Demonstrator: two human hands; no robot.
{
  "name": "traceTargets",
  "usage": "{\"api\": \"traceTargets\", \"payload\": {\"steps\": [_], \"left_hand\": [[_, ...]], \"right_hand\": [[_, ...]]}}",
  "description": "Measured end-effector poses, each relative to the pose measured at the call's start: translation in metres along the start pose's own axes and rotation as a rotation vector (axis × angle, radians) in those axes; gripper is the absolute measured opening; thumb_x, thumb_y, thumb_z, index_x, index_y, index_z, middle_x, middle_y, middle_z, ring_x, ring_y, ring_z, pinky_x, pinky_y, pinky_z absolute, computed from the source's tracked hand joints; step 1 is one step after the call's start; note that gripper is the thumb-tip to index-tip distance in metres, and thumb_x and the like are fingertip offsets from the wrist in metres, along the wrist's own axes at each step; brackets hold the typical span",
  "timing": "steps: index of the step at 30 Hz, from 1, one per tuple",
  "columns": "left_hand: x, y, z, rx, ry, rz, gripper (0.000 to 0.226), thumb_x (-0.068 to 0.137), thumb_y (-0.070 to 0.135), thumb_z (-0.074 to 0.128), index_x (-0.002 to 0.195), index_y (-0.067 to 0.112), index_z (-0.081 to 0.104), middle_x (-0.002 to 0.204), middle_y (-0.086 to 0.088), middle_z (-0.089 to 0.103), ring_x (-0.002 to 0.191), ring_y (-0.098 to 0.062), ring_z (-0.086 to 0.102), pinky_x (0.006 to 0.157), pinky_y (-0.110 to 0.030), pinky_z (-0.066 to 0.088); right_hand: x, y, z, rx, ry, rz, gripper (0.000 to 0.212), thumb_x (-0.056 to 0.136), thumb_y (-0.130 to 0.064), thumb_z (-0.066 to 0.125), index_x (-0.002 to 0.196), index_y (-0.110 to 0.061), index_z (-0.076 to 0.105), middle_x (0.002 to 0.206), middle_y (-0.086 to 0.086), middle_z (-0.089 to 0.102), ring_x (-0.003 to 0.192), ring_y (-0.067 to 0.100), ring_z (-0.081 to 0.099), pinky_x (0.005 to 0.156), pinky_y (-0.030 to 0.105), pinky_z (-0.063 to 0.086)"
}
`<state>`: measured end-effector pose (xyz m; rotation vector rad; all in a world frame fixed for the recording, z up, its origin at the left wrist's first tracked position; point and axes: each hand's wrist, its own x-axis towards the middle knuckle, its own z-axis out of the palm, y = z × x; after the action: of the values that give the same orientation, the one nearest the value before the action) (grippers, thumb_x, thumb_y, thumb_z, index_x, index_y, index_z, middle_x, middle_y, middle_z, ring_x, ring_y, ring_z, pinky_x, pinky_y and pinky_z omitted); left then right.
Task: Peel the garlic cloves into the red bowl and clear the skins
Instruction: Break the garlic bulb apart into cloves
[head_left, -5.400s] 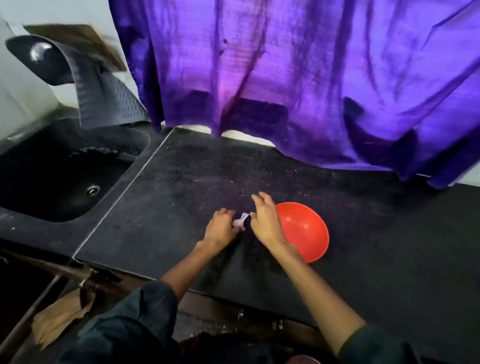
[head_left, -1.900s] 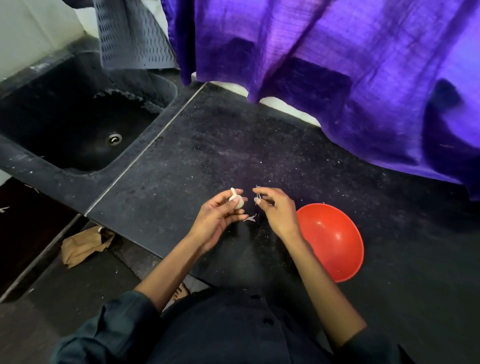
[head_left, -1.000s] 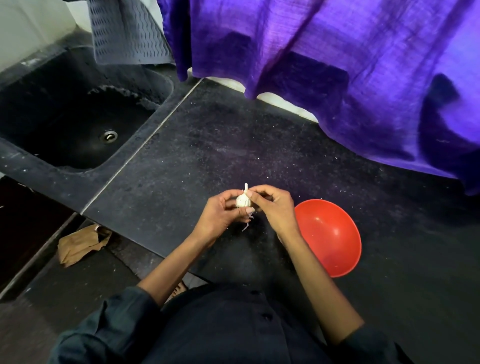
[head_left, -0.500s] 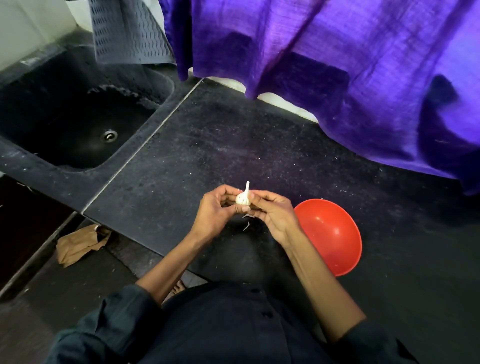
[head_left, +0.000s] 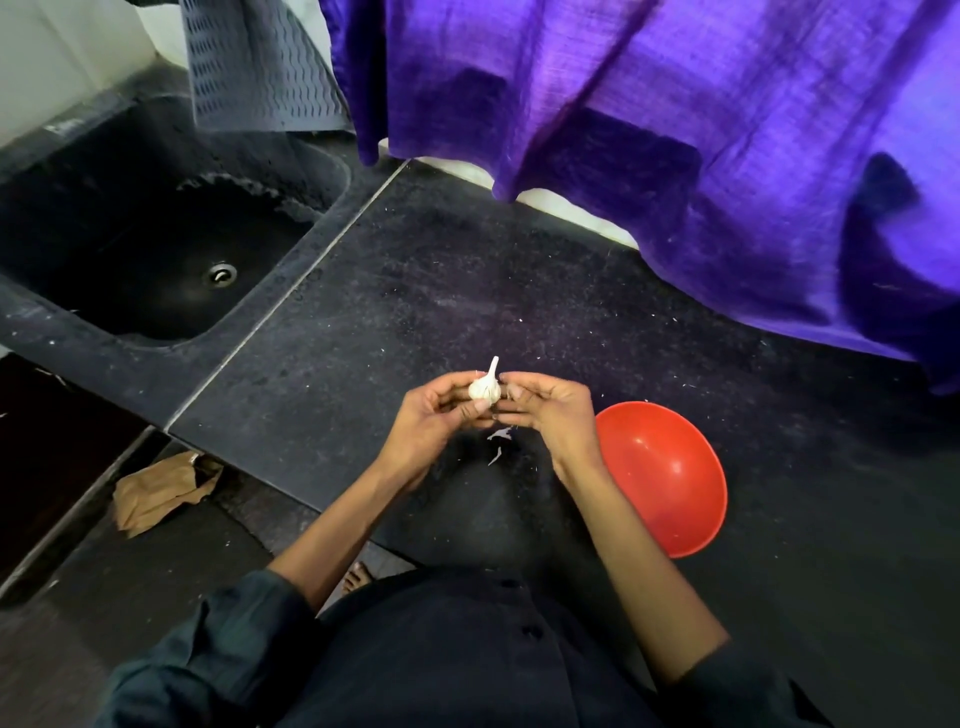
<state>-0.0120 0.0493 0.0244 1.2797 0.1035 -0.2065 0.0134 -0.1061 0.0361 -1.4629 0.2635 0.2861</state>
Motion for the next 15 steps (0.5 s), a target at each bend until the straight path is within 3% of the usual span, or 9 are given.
{"api": "traceTargets", "payload": {"steps": [3,6,10,15], "left_hand": [[0.000,0.000,0.000,0.018,0.022,0.001,0.033,0.086,-0.010,0.060,0.117,0.001,0.061,0.100,-0.010,0.070,0.084,-0.016,0.069,0.076,-0.027,0.059],[-0.001,0.000,0.000,0.032,0.053,-0.007,0.029,0.085,-0.011,0.061,0.110,0.004,0.064,0.090,-0.002,0.074,0.076,-0.013,0.069,0.071,-0.025,0.058],[-0.001,-0.001,-0.001,0.115,0.052,0.016,0.031,0.081,-0.008,0.066,0.109,0.005,0.068,0.094,-0.002,0.075,0.083,-0.015,0.070,0.078,-0.032,0.059],[-0.001,0.000,-0.001,0.262,0.058,0.089,0.035,0.074,-0.004,0.074,0.103,0.015,0.073,0.093,0.001,0.076,0.089,-0.017,0.072,0.081,-0.029,0.057]], "right_hand": [[0.002,0.005,-0.003,-0.207,0.046,-0.115,0.022,0.091,-0.003,0.062,0.111,-0.002,0.070,0.105,0.011,0.072,0.096,0.020,0.069,0.084,0.033,0.058],[0.000,0.006,-0.004,-0.331,0.068,-0.188,0.018,0.089,-0.020,0.069,0.106,-0.018,0.075,0.104,-0.004,0.074,0.100,0.009,0.068,0.094,0.035,0.053],[-0.005,0.003,-0.001,-0.303,0.019,-0.170,0.014,0.092,-0.025,0.065,0.100,-0.028,0.075,0.094,-0.009,0.075,0.090,0.009,0.070,0.079,0.038,0.057],[-0.013,-0.003,0.004,-0.134,-0.102,-0.058,0.016,0.092,-0.015,0.064,0.106,-0.011,0.071,0.090,0.009,0.073,0.072,0.015,0.068,0.065,0.035,0.057]]}}
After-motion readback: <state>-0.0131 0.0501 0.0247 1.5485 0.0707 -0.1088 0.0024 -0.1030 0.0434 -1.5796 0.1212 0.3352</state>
